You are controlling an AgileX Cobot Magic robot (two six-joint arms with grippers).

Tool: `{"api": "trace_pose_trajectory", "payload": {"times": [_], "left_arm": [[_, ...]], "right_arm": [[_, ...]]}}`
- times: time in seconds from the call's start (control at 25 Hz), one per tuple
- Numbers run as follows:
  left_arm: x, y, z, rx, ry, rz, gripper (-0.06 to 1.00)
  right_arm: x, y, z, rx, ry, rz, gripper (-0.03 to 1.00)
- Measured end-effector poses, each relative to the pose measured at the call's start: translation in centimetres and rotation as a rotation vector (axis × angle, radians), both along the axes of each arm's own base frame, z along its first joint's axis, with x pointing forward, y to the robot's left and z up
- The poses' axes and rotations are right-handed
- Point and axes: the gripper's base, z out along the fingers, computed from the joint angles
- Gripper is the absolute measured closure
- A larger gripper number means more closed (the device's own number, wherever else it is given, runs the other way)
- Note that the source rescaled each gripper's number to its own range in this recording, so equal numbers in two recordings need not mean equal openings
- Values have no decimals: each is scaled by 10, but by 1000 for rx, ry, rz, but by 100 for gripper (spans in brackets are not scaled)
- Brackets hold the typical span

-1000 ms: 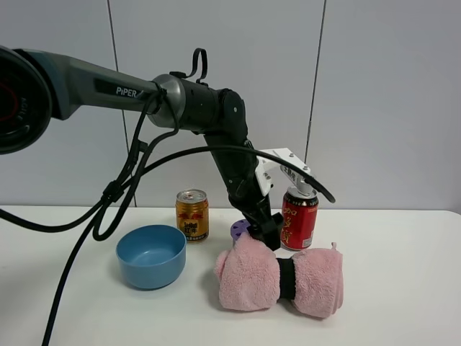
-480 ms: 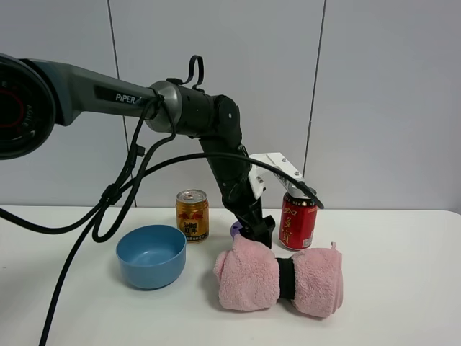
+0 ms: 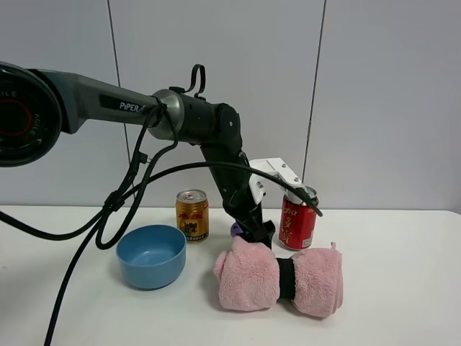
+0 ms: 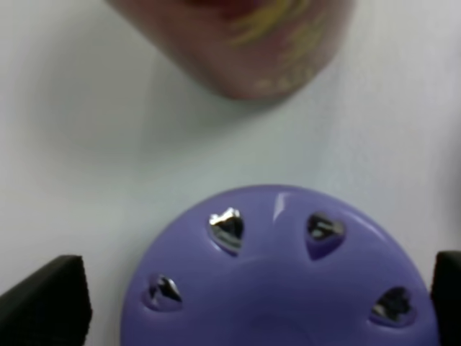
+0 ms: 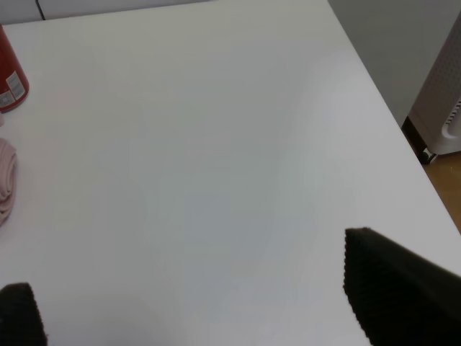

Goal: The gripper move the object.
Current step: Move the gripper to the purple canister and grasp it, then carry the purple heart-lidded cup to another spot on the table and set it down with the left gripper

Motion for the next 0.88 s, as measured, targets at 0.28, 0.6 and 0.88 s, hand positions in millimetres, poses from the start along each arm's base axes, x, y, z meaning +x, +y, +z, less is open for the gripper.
{"api": "trace_pose_trajectory", "payload": {"times": [0.28,0.6,0.88], "left_arm": [[0,0,-14,13,15,-3,-1],[0,0,-16,15,17,-2,32],[-2,-1,-17,25,31,-9,94]], "right_arm": [[0,0,0,0,0,0,-3],[0,0,0,0,0,0,-3],[0,0,0,0,0,0,-3]]}}
